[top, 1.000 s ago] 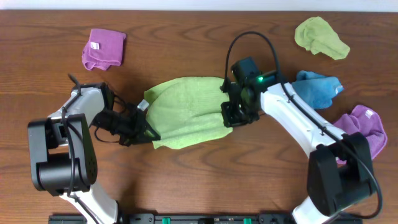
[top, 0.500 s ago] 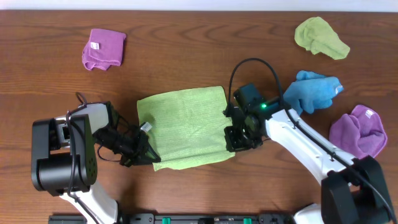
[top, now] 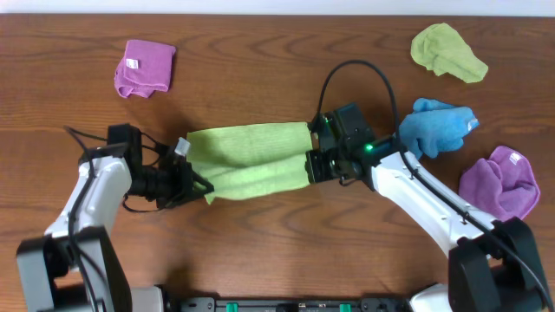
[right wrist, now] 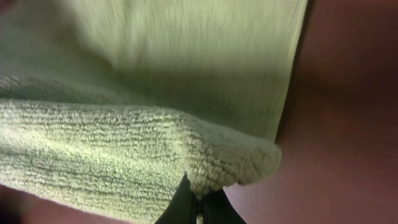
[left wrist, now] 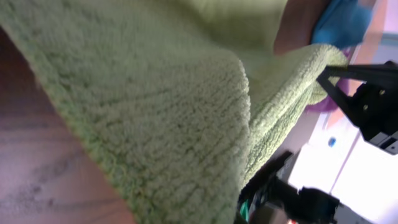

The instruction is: Fold the cloth

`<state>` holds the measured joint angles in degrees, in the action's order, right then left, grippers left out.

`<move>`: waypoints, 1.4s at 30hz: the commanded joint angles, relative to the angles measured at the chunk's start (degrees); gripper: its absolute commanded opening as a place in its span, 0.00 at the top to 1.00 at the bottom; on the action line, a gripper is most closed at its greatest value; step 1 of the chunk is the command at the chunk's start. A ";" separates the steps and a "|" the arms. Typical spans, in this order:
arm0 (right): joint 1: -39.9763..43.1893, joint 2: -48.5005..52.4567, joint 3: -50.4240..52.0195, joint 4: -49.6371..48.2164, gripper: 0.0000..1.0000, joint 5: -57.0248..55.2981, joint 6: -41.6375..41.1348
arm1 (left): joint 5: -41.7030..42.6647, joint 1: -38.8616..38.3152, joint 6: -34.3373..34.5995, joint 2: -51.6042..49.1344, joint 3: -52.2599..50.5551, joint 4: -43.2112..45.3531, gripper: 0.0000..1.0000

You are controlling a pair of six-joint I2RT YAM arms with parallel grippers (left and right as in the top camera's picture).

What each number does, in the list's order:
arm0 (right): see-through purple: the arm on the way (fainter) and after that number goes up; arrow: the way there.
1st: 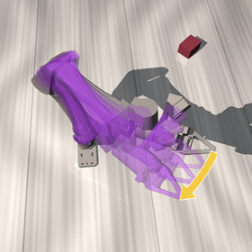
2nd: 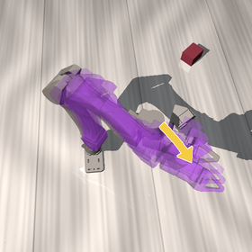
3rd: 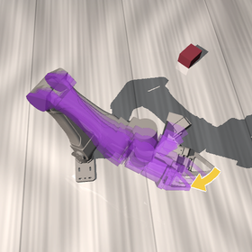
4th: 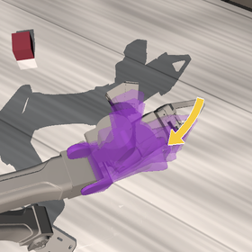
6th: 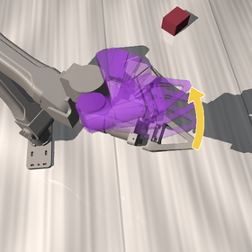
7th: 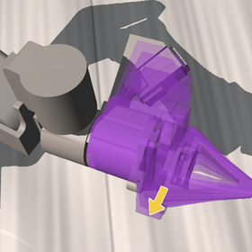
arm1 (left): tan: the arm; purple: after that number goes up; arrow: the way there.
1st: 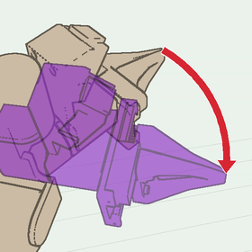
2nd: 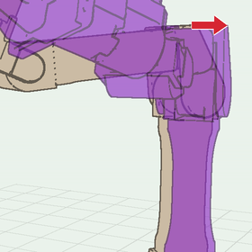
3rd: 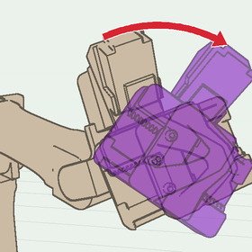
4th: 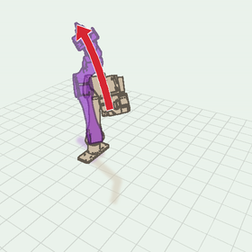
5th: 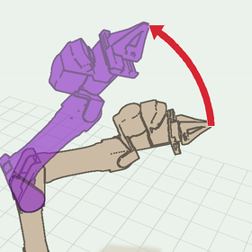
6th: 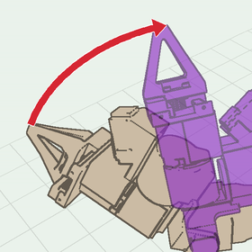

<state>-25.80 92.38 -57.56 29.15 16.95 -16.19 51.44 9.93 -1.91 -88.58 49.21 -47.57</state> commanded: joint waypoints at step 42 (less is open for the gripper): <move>1.11 19.06 -9.20 -21.29 0.99 -13.14 -2.67 | -21.35 -0.96 25.73 -12.76 0.13 42.18 0.94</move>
<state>-25.23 110.17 -65.95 7.70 12.93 -17.89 37.39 7.64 23.81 -100.07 49.15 -5.78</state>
